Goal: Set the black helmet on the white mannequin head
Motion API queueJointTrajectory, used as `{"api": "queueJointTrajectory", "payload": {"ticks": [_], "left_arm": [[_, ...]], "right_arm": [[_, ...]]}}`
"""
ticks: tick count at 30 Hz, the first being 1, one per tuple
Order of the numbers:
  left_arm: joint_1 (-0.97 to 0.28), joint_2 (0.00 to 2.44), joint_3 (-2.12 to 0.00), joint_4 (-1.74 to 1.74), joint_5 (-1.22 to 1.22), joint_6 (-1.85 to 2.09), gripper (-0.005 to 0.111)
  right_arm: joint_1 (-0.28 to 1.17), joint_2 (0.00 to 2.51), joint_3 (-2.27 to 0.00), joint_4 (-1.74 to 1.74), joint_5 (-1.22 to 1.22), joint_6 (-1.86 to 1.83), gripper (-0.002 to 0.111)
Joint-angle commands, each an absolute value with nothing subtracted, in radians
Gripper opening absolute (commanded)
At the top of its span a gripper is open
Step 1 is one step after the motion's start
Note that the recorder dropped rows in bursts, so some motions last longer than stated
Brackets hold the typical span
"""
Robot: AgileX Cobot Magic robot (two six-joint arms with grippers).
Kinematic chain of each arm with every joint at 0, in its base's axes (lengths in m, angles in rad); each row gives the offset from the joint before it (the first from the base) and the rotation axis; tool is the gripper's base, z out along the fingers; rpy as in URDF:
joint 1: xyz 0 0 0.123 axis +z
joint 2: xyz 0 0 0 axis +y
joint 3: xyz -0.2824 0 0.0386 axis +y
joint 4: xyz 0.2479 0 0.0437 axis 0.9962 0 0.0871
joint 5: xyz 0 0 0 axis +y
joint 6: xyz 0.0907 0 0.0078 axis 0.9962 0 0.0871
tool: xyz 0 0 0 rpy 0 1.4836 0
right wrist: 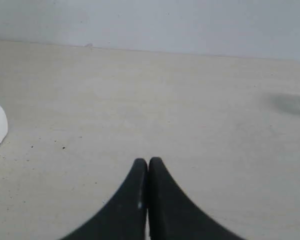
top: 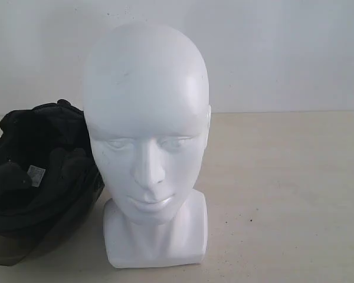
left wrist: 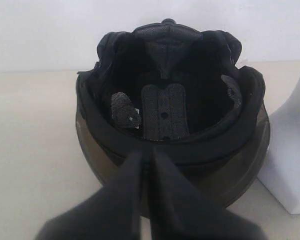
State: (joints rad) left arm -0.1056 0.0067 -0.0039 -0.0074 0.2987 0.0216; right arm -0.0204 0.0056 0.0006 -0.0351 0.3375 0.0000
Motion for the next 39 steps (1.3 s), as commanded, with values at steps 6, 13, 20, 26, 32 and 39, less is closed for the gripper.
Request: {"api": "queueJointTrajectory", "payload": {"ticks": [6, 13, 20, 26, 32, 39], "left_arm": [[-0.102, 0.006, 0.0, -0.018, 0.278, 0.015, 0.004], [-0.102, 0.006, 0.0, 0.0, -0.173, 0.019, 0.004], [-0.102, 0.006, 0.0, 0.0, -0.563, 0.019, 0.004], [-0.102, 0.006, 0.0, 0.0, -0.664, 0.019, 0.004], [-0.102, 0.006, 0.0, 0.0, -0.642, 0.015, 0.004], [-0.102, 0.051, -0.107, 0.0, -0.342, -0.061, 0.004]], "right_arm": [[-0.027, 0.0, 0.0, -0.034, 0.334, -0.006, 0.0], [-0.012, 0.0, 0.0, -0.034, 0.334, 0.0, 0.0], [0.012, 0.0, 0.0, -0.032, 0.334, 0.0, 0.0], [0.012, 0.0, 0.0, -0.032, 0.334, 0.0, 0.0], [0.012, 0.0, 0.0, -0.032, 0.334, 0.0, 0.0], [0.012, 0.0, 0.0, -0.032, 0.334, 0.0, 0.0]]}}
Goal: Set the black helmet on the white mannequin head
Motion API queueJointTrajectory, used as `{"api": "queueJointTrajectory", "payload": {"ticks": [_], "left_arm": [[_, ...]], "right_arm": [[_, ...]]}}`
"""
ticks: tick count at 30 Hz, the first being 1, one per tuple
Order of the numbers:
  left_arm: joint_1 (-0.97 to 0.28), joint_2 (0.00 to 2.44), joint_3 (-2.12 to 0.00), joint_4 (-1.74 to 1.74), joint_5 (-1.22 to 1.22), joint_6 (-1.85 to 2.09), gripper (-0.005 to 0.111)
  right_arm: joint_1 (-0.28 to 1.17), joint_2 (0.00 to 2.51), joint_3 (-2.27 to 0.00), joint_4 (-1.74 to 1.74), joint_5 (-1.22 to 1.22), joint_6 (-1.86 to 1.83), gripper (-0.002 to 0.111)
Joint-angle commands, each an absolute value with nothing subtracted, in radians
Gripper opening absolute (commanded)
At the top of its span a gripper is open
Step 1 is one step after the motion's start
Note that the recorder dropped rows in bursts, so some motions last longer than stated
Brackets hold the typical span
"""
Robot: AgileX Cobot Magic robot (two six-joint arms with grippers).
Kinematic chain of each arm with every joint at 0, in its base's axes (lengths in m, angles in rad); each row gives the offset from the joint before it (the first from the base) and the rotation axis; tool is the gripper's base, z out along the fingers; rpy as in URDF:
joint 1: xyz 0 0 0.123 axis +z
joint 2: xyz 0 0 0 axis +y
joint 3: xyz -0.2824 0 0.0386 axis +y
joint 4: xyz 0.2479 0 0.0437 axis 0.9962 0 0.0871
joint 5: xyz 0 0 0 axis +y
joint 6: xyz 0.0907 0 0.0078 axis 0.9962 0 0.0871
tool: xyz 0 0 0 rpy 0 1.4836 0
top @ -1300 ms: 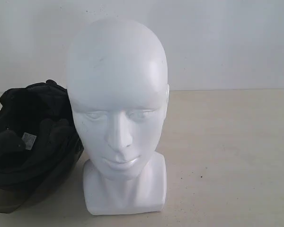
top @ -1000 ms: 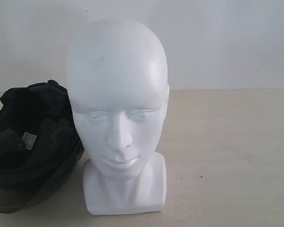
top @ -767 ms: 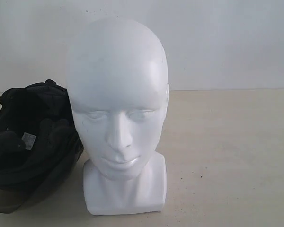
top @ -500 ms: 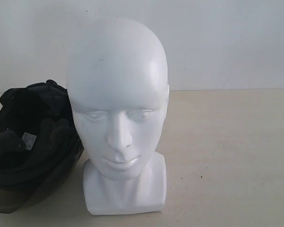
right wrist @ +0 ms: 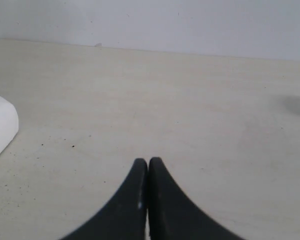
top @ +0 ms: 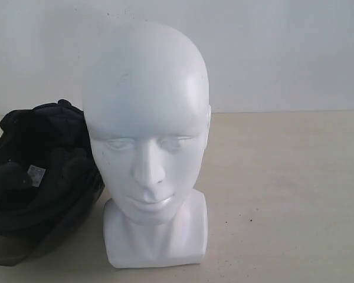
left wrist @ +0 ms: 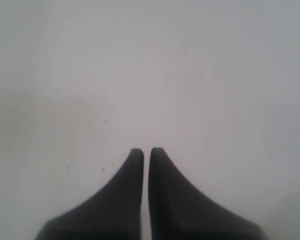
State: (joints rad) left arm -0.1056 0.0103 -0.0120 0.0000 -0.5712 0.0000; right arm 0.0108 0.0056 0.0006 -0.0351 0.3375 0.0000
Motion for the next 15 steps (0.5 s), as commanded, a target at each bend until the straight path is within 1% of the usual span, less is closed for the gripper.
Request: {"api": "queueJointTrajectory", "payload": {"ticks": [1, 6, 10, 12, 15], "left_arm": [[-0.102, 0.075, -0.151, 0.0, -0.258, -0.061, 0.004], [-0.102, 0.24, -0.38, 0.0, 0.07, -0.063, 0.004], [-0.102, 0.398, -0.596, -0.068, 0.324, -0.049, 0.004], [-0.102, 0.468, -0.683, -0.123, 0.416, 0.0, 0.004], [-0.102, 0.577, -0.801, -0.271, 0.584, 0.212, 0.004]], "right_arm": [[0.012, 0.0, 0.0, -0.032, 0.334, 0.0, 0.0], [0.012, 0.0, 0.0, -0.032, 0.334, 0.0, 0.0], [0.012, 0.0, 0.0, -0.032, 0.334, 0.0, 0.0], [0.012, 0.0, 0.0, -0.032, 0.334, 0.0, 0.0], [0.012, 0.0, 0.0, -0.032, 0.334, 0.0, 0.0]]}}
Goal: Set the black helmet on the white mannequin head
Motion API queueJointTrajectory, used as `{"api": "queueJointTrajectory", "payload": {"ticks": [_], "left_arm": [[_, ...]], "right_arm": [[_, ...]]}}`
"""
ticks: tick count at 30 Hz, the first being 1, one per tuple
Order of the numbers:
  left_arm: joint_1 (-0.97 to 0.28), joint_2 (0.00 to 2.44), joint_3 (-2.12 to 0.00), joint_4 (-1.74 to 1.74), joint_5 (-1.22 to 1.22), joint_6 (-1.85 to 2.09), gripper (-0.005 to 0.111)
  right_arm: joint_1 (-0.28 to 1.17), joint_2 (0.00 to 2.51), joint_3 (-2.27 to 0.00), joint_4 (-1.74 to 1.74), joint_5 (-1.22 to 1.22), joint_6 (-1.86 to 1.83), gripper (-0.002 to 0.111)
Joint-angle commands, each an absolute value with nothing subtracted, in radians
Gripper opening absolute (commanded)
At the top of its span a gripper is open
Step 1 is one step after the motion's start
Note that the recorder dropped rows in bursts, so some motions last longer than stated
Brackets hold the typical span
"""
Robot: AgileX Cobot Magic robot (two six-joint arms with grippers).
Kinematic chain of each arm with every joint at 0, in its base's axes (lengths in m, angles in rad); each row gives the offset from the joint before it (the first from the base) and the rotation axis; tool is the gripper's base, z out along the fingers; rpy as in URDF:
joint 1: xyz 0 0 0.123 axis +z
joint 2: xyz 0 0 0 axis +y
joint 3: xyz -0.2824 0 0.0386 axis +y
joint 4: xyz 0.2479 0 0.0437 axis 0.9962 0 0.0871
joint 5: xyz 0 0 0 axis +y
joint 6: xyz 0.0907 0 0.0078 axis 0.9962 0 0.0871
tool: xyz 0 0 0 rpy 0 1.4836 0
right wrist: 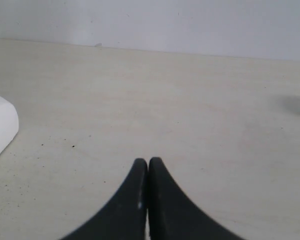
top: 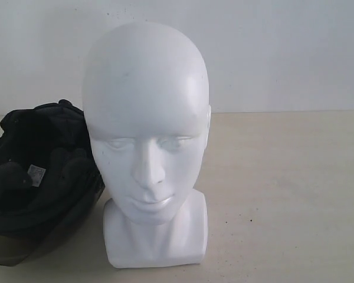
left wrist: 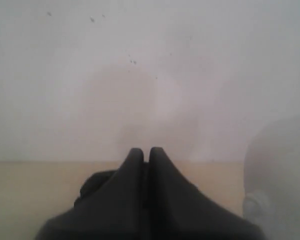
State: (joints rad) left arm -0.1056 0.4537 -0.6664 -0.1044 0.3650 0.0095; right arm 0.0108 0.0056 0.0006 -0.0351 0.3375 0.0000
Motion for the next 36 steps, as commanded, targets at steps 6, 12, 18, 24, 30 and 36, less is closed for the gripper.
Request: {"api": "queueJointTrajectory", "payload": {"ticks": [6, 12, 18, 24, 30, 36], "left_arm": [[-0.102, 0.801, -0.989, -0.464, 0.833, 0.427, 0.004], [-0.102, 0.988, -1.068, -0.431, 0.954, 0.427, 0.004], [-0.102, 1.125, -1.069, -0.461, 0.98, 0.518, 0.004], [-0.102, 1.24, -1.069, -0.548, 0.977, 0.606, 0.01], [-0.102, 1.34, -1.069, -0.561, 0.943, 0.622, 0.05], [-0.106, 1.463, -1.069, -0.568, 0.904, 0.652, 0.07]], "right_arm": [[0.012, 0.0, 0.0, -0.032, 0.334, 0.0, 0.0], [0.012, 0.0, 0.0, -0.032, 0.334, 0.0, 0.0], [0.012, 0.0, 0.0, -0.032, 0.334, 0.0, 0.0], [0.012, 0.0, 0.0, -0.032, 0.334, 0.0, 0.0], [0.012, 0.0, 0.0, -0.032, 0.334, 0.0, 0.0], [0.012, 0.0, 0.0, -0.032, 0.334, 0.0, 0.0]]}}
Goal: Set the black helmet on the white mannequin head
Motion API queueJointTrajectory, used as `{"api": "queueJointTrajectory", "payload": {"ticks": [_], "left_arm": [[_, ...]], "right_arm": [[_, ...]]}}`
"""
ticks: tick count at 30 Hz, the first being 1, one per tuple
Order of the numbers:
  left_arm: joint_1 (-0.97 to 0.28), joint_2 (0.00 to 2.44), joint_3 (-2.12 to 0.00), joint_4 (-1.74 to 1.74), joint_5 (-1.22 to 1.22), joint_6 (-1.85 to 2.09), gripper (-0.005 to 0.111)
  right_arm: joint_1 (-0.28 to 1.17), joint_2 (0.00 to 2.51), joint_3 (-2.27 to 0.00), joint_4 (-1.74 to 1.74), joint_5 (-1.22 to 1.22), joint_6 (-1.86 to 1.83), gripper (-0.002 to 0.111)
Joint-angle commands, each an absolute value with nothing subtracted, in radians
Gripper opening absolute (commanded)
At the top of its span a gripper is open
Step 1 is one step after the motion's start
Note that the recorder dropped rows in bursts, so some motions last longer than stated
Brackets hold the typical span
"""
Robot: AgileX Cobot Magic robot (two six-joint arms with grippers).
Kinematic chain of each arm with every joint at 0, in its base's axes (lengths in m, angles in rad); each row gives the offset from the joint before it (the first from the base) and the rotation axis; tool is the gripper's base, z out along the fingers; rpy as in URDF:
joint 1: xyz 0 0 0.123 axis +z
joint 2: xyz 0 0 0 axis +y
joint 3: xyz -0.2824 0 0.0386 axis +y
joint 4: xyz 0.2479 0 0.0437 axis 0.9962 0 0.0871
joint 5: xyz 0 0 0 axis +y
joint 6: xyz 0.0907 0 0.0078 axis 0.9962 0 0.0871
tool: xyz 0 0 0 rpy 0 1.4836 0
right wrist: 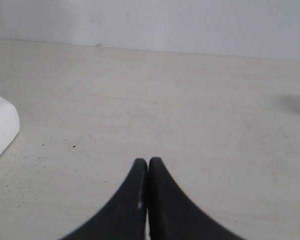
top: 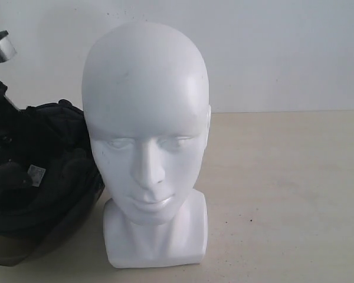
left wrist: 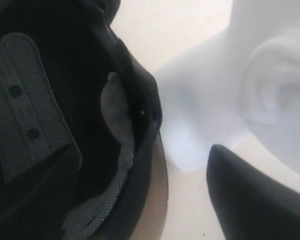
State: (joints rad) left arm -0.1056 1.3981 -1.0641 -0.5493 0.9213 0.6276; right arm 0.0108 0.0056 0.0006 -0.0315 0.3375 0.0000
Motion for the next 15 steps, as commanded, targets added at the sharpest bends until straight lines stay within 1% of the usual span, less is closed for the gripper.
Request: {"api": "queueJointTrajectory", "payload": {"ticks": [1, 5, 7, 11, 15], "left_arm": [[-0.113, 1.477, -1.069, -0.572, 0.904, 0.652, 0.07], [-0.184, 1.552, -1.069, -0.594, 0.901, 0.708, 0.07], [-0.208, 1.572, -1.069, -0.583, 0.861, 0.708, 0.07], [-0.21, 1.58, -1.069, -0.567, 0.788, 0.708, 0.07], [-0.21, 1.584, -1.069, -0.5, 0.783, 0.699, 0.07]], "right_arm": [[0.012, 0.0, 0.0, -0.032, 0.334, 0.0, 0.0], [0.012, 0.0, 0.0, -0.032, 0.334, 0.0, 0.0], [0.012, 0.0, 0.0, -0.032, 0.334, 0.0, 0.0], [0.012, 0.0, 0.0, -0.032, 0.334, 0.0, 0.0], [0.012, 0.0, 0.0, -0.032, 0.334, 0.0, 0.0]]}}
